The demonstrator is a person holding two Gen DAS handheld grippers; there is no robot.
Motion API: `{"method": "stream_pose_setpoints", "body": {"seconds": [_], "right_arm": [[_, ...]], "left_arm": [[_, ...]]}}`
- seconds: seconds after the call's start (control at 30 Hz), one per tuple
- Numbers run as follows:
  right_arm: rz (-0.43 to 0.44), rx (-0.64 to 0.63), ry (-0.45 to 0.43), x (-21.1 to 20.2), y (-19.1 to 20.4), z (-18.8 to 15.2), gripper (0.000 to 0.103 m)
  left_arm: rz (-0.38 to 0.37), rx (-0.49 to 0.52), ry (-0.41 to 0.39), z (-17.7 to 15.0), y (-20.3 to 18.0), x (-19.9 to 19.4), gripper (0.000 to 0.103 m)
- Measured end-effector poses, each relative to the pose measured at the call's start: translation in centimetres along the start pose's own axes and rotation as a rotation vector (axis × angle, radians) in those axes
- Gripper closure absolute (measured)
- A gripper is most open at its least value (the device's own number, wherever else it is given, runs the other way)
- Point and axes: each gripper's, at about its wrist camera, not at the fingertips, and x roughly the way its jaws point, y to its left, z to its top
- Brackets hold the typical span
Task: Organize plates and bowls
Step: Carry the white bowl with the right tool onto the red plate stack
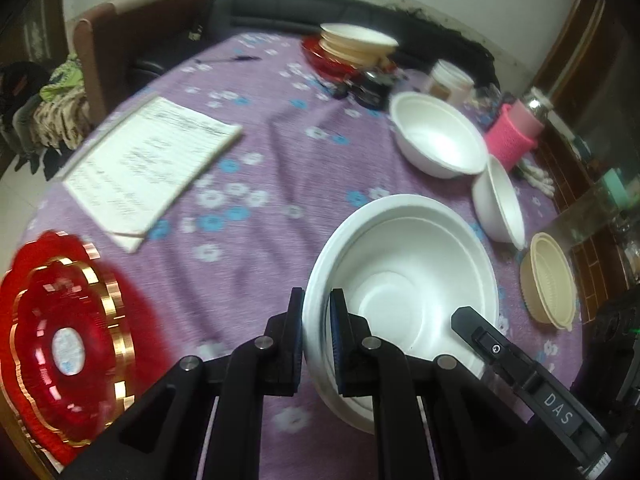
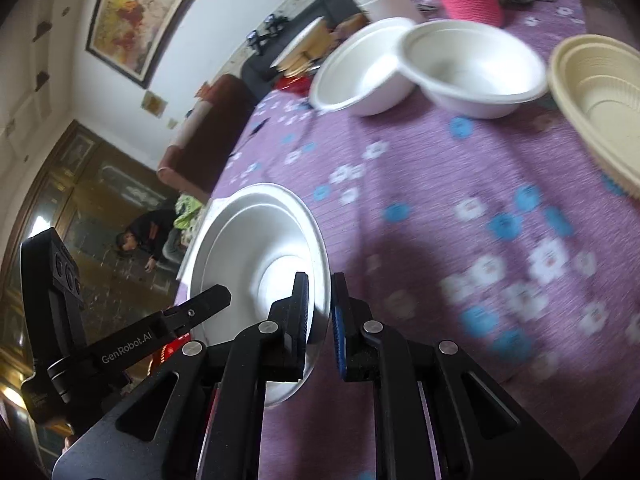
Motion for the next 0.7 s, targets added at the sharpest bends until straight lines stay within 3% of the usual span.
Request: {"method": "stream_pose_setpoints", "body": {"seconds": [0.2,0.7], "right_arm": [[0.053,-0.026,0.026,1.6,4.0,-2.4,0.092],[0.071,-0.191,0.132,6.4,13.4,-8.2,0.092]], "left_arm": [[0.026,-0.037,-0.057,-1.0,4.3,-3.3,0.093],[0.087,-0.148,-0.146,-3.8,14.0,-8.0,0.093]]}}
